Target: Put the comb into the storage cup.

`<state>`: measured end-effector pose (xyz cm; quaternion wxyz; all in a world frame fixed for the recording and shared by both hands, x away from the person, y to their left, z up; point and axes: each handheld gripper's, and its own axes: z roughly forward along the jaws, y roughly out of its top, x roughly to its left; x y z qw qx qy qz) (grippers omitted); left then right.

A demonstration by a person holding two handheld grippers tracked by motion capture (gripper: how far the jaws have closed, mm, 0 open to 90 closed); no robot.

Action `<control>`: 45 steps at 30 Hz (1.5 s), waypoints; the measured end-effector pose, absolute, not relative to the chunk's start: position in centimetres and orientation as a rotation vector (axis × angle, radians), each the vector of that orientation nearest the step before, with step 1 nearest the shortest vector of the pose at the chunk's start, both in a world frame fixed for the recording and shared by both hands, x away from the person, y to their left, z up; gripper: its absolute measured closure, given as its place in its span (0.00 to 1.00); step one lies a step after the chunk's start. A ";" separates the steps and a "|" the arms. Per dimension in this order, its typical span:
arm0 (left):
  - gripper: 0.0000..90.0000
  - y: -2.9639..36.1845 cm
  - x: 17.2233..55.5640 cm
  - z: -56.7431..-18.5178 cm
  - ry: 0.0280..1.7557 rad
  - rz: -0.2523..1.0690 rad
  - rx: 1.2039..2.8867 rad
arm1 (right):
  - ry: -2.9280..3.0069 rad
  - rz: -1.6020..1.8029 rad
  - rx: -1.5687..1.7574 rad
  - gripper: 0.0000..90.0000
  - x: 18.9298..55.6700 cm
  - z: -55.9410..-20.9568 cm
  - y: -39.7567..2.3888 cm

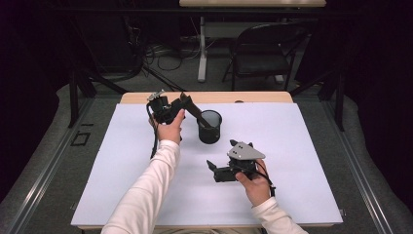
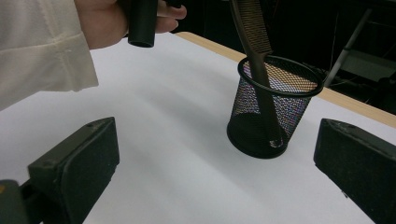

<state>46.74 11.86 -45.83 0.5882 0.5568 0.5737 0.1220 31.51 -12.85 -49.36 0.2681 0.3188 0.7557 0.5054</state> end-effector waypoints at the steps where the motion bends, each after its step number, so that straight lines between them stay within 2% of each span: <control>1: 0.48 11.9 46.7 -45.8 1.336 0.288 1.297 | 2.040 1.364 0.860 0.00 31.5 -49.4 -12.8; 6: 0.44 12.1 46.6 -45.6 1.343 0.307 1.294 | 2.041 1.363 0.857 0.00 31.5 -49.4 -12.8; 25: 0.36 13.8 46.1 -44.6 1.337 0.329 1.269 | 2.046 1.339 0.845 0.00 31.5 -49.5 -12.7; 45: 0.38 15.5 45.4 -43.7 1.290 0.301 1.316 | 2.042 1.337 0.848 0.00 31.5 -49.5 -12.8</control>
